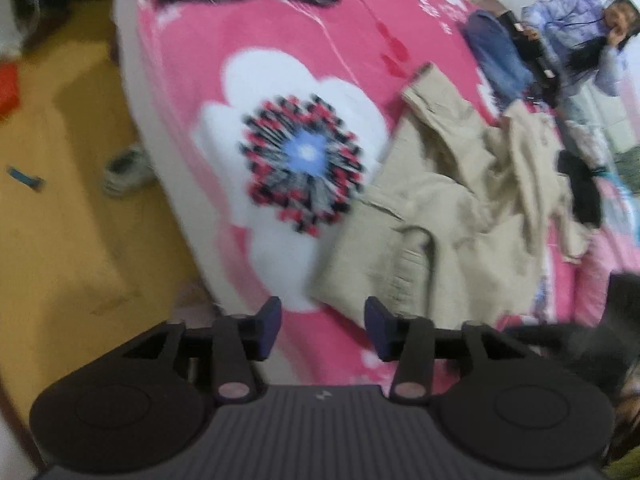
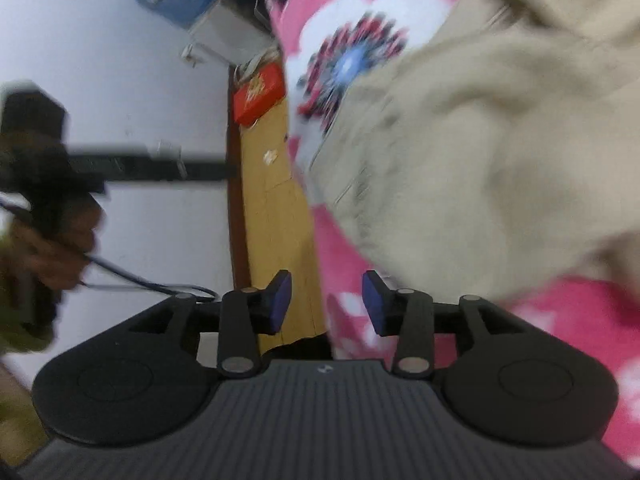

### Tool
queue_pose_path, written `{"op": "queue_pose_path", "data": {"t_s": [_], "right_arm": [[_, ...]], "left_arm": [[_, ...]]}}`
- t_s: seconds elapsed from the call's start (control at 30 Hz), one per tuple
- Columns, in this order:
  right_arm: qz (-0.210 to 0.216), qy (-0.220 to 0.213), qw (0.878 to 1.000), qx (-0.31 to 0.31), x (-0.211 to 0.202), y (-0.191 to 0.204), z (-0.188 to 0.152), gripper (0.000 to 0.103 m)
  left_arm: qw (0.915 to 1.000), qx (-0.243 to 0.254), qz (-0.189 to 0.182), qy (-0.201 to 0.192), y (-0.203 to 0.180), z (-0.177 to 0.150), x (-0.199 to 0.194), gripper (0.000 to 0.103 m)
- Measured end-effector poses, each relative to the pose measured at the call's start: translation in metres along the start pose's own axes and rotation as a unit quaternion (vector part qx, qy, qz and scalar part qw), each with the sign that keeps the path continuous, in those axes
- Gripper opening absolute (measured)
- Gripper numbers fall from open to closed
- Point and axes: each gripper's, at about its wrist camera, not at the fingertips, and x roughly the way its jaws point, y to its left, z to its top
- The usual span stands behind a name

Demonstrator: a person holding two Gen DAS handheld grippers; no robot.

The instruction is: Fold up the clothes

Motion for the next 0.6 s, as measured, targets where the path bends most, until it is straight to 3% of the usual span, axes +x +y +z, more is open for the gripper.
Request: {"op": "queue_pose_path", "data": {"t_s": [0.1,0.17,0.3,0.43,0.5,0.6], "right_arm": [[-0.042,-0.072,0.996,-0.02,-0.048,-0.018,0.044,0.05],[-0.088,-0.111,0.988,-0.057,-0.066,-0.029,0.08,0.063],[-0.179,-0.118,0.963,-0.162,-0.047,-0.061,0.164,0.073],[-0.229,-0.049,0.948,-0.214,0.001,-0.108,0.244,0.076],[-0.227,-0.016,0.948,-0.223,0.022,-0.119,0.277,0.078],[-0.21,0.047,0.946,-0.241,0.04,-0.13,0.293,0.079]], "left_arm": [[0.9999,0.002,-0.011,0.003,-0.004,-0.003,0.02,0.054],[0.9999,0.006,-0.012,0.005,-0.006,-0.002,0.032,0.053],[0.9985,0.053,0.0,0.017,-0.012,0.0,0.056,0.042],[0.9959,0.088,-0.001,0.023,-0.01,0.005,0.065,0.039],[0.9946,0.1,-0.009,0.026,-0.009,0.008,0.066,0.038],[0.9922,0.118,-0.017,0.037,-0.01,0.013,0.066,0.035]]}}
